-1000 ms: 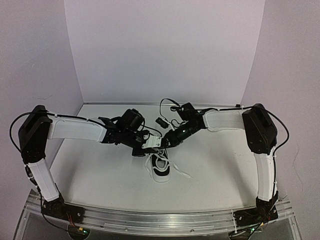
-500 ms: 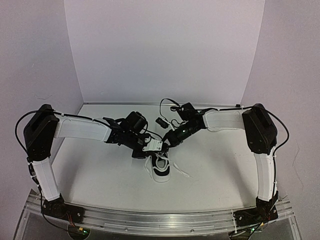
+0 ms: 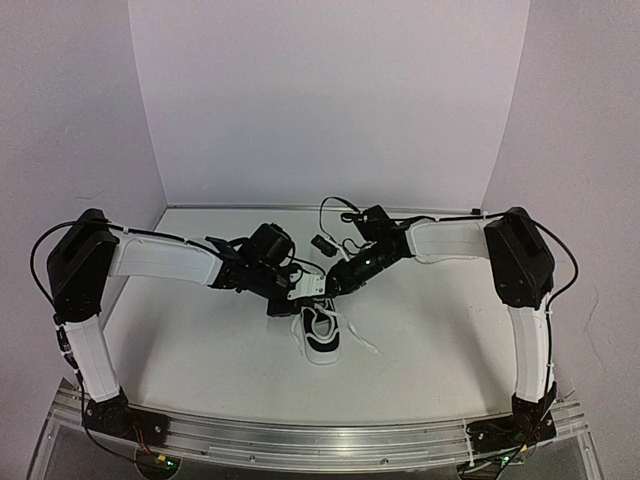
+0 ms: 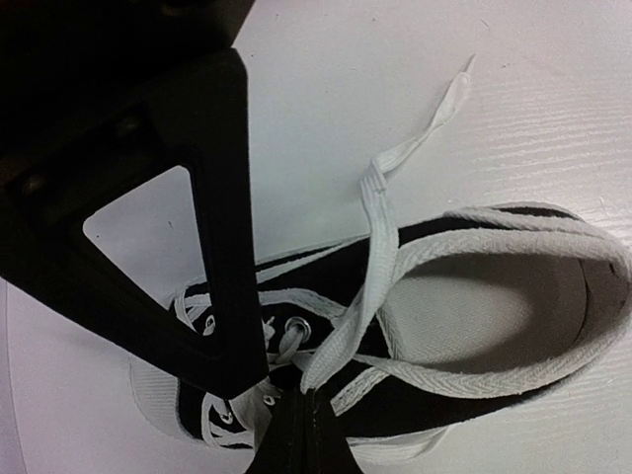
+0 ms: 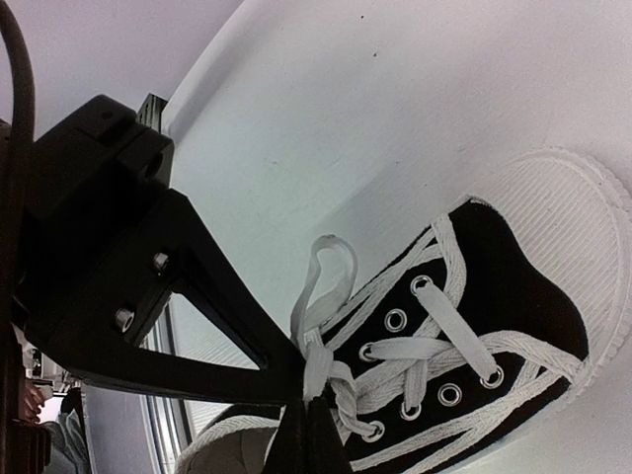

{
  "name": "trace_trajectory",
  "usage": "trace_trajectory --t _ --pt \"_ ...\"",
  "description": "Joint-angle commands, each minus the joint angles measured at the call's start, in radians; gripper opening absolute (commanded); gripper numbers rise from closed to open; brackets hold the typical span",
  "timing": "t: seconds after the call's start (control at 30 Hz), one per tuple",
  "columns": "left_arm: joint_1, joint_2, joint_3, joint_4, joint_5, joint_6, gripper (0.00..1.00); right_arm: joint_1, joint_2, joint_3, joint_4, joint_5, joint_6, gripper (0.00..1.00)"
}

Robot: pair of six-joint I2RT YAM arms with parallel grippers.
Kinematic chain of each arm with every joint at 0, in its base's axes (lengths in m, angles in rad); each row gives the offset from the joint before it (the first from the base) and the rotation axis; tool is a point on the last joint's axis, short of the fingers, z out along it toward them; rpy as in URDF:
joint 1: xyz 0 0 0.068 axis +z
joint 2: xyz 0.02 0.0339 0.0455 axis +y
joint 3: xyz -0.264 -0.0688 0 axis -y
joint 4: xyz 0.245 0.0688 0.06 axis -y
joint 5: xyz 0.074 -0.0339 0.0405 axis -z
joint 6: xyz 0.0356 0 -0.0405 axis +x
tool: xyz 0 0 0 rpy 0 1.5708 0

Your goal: Tie the shoes

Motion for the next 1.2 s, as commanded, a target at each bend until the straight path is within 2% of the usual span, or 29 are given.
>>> trace_trajectory --t 0.0,0.17,0.33,0.5,0.87,1.17 --pt "-0.002 -0.057 -0.038 0.102 -0.001 -0.126 0.0 -0.002 -0.028 0.019 0.012 -0.032 0.002 0.0" --pt "-0.002 -0.025 -0.047 0.145 -0.034 -0.226 0.0 -0.002 -0.028 0.023 0.015 -0.034 0.005 0.0" --pt "0.004 -0.014 -0.105 0.292 -0.045 -0.367 0.0 -0.002 -0.036 0.018 0.02 -0.042 0.008 0.0" --pt "0.004 0.008 -0.139 0.37 -0.063 -0.452 0.0 -0.001 -0.04 0.008 0.03 -0.045 0.014 0.0" --pt "0.007 0.036 -0.283 0.749 -0.103 -0.731 0.0 -0.001 -0.049 -0.031 0.072 -0.059 0.04 0.0" --pt "0.016 0.14 -0.319 1.023 -0.021 -0.909 0.0 0.0 -0.064 -0.062 0.12 -0.064 0.091 0.02"
